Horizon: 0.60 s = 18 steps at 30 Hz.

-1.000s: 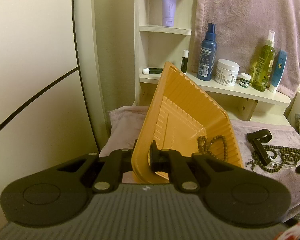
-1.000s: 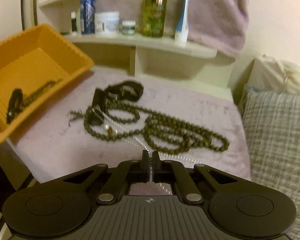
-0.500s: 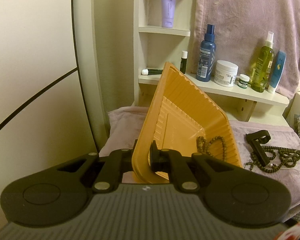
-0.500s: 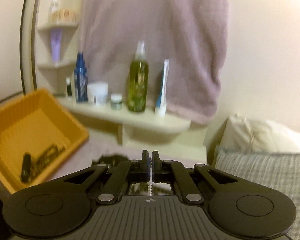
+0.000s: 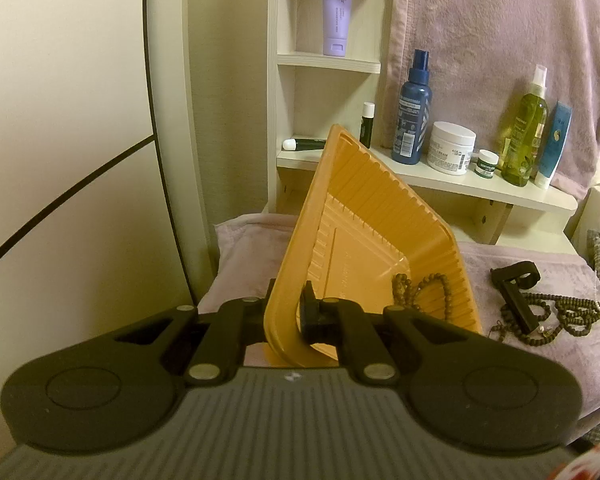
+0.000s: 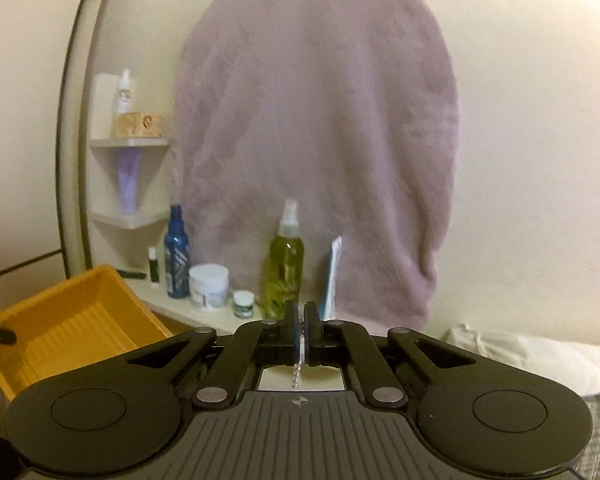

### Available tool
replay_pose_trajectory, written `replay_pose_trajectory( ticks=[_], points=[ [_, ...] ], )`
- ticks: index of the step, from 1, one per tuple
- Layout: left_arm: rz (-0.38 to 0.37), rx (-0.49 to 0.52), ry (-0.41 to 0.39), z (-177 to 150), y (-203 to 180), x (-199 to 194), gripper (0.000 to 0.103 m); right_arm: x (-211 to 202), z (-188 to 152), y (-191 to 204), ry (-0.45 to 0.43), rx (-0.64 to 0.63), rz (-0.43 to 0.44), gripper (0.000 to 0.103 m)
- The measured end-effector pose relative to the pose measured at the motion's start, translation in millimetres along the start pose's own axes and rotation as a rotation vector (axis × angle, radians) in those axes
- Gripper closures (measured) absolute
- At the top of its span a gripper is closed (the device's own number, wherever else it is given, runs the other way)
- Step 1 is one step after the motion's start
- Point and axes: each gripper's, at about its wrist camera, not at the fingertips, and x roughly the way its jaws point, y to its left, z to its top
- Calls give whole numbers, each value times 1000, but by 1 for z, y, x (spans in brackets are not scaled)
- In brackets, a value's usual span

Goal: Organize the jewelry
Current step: 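Lift the pearl necklace and carry it over the orange tray with the right gripper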

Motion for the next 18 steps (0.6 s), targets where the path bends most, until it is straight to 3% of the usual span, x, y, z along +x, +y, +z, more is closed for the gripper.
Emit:
replay_pose_trajectory(
  ticks=[9,18],
  points=[
    [-2,3,-1,1,-1,0,96,7,17,31,-16,1,137,101],
    [-4,1,-2,0,-1,0,96,22,34,93,-15,48,416,101]
  ],
)
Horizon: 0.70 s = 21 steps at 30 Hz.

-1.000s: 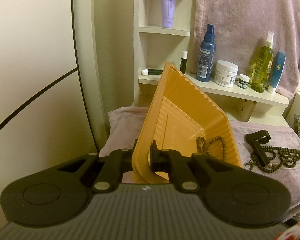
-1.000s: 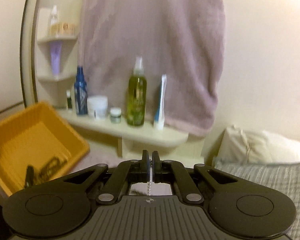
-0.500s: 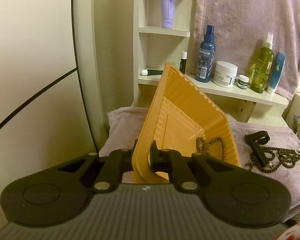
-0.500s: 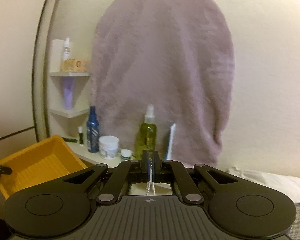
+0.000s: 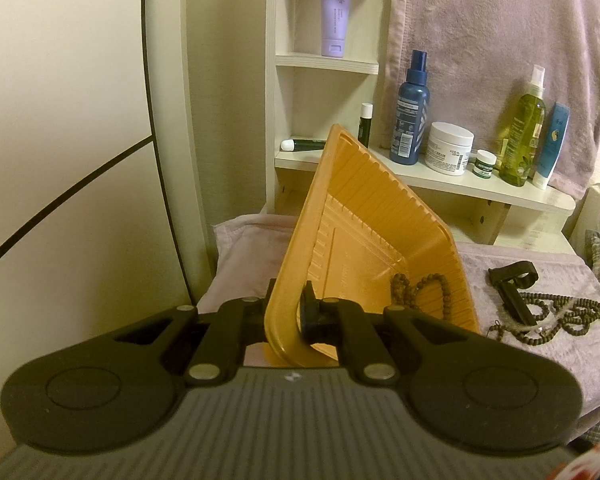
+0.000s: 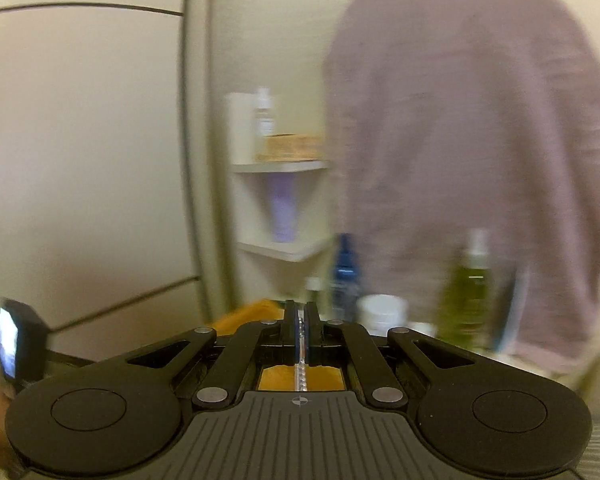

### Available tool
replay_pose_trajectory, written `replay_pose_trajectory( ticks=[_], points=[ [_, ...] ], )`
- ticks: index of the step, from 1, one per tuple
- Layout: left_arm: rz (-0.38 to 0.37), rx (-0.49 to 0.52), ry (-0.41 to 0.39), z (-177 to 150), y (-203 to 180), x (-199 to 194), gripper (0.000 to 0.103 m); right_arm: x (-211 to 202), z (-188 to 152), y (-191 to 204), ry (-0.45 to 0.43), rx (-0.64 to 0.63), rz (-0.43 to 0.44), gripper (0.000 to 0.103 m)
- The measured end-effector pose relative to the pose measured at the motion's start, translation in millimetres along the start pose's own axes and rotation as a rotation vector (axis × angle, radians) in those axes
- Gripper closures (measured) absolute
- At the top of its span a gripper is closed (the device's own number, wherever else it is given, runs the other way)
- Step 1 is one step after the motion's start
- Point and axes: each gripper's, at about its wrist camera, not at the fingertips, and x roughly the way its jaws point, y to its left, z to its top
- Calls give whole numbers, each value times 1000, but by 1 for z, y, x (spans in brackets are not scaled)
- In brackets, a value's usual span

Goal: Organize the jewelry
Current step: 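Lift the pearl necklace and carry it over the orange tray with the right gripper, then lower the pearl necklace into the tray and open the right gripper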

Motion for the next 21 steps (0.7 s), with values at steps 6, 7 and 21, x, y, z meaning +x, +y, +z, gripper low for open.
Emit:
replay_pose_trajectory(
  ticks=[6,7,21],
  points=[
    [-2,-3,-1,-1,0,-1,96,35,0,25,26,27,123,101],
    [-3,-2,-1,0,0,-1,96,45,-5,26,44,31,124,101],
    [-4,-8,0,-1,1,-1,96,132,-72,12,277,-6,105,101]
  ],
)
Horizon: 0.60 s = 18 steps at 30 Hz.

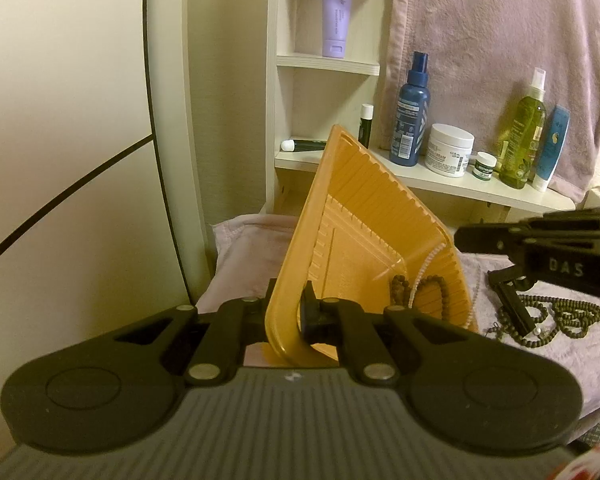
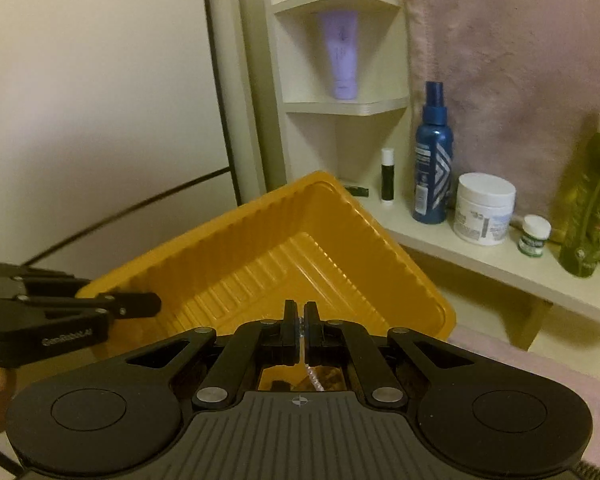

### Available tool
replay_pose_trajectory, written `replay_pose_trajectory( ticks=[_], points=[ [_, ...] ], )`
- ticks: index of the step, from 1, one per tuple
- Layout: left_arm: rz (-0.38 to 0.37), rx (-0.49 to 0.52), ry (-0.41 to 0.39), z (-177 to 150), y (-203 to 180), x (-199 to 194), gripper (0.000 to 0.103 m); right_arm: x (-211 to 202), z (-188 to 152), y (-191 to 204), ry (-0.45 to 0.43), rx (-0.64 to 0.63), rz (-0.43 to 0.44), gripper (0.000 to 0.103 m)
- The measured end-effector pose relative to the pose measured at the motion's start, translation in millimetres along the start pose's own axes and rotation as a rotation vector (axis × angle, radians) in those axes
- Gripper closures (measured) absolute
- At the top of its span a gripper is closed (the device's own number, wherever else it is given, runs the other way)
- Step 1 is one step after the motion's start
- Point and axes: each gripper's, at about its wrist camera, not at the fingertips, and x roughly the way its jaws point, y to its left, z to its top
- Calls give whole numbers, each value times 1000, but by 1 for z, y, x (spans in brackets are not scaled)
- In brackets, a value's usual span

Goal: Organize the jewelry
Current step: 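Lower the pearl necklace into the tray and open the right gripper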

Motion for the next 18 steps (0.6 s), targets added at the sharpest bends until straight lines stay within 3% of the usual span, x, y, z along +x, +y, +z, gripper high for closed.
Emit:
replay_pose_trajectory(
  ticks=[8,14,18],
  points=[
    [2,0,1,0,0,1,96,-1,2,-8,-5,33,-6,101],
    [0,-3,0,1,2,1,96,-31,-17,-20,-38,75,-114,100],
    [1,0,-3,-1,2,1,96,-58,-57,-41,-7,139,-229,99]
  ],
)
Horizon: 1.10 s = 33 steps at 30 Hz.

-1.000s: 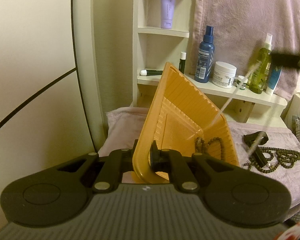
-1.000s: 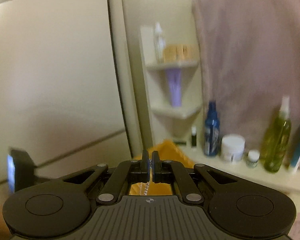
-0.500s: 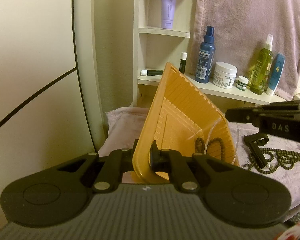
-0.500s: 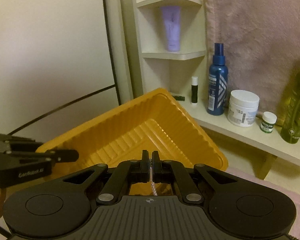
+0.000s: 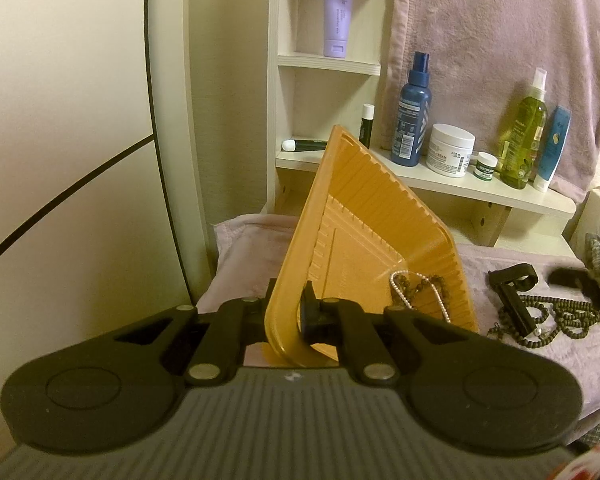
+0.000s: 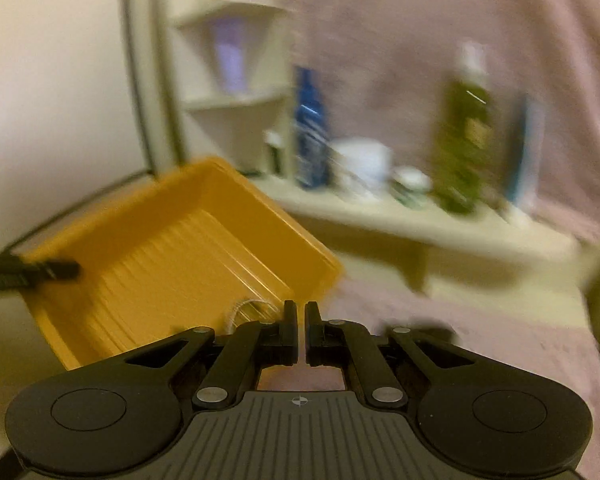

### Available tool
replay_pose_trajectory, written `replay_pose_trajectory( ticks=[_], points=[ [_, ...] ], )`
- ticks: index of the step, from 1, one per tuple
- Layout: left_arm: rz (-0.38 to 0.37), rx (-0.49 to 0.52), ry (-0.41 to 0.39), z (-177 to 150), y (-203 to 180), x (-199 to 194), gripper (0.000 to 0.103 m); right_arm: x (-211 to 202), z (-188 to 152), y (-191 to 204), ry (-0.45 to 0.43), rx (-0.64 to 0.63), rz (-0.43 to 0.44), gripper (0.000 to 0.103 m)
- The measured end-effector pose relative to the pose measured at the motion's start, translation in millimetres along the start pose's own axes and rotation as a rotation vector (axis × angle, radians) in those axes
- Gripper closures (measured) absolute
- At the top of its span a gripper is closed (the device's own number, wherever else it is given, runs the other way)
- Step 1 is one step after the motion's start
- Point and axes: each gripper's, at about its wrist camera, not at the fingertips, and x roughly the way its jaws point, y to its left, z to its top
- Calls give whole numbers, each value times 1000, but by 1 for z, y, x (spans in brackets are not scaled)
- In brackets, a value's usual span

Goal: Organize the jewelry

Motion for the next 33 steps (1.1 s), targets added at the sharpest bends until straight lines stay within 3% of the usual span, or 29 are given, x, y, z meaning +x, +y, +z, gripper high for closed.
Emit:
replay_pose_trajectory(
  ticks=[6,12,18,20,22,33],
  points=[
    [0,4,-1,-1,-1,-1,96,-25,-55,-44,73,138,-130,98],
    [2,7,0,0,-1,-1,96,-36,-75,-60,92,201,-172,97],
    [5,10,2,0,-2,-1,96,-24,-69,-53,87,169,-152,88],
    [5,12,3,0,-2,-1,96,-16,-65,-52,79,162,-136,73],
    [7,12,6,1,-2,0,96,-8,-60,-49,70,145,-130,68],
    [11,13,12,0,-1,1,96,47,-46,-41,127,66,-120,67]
  ],
)
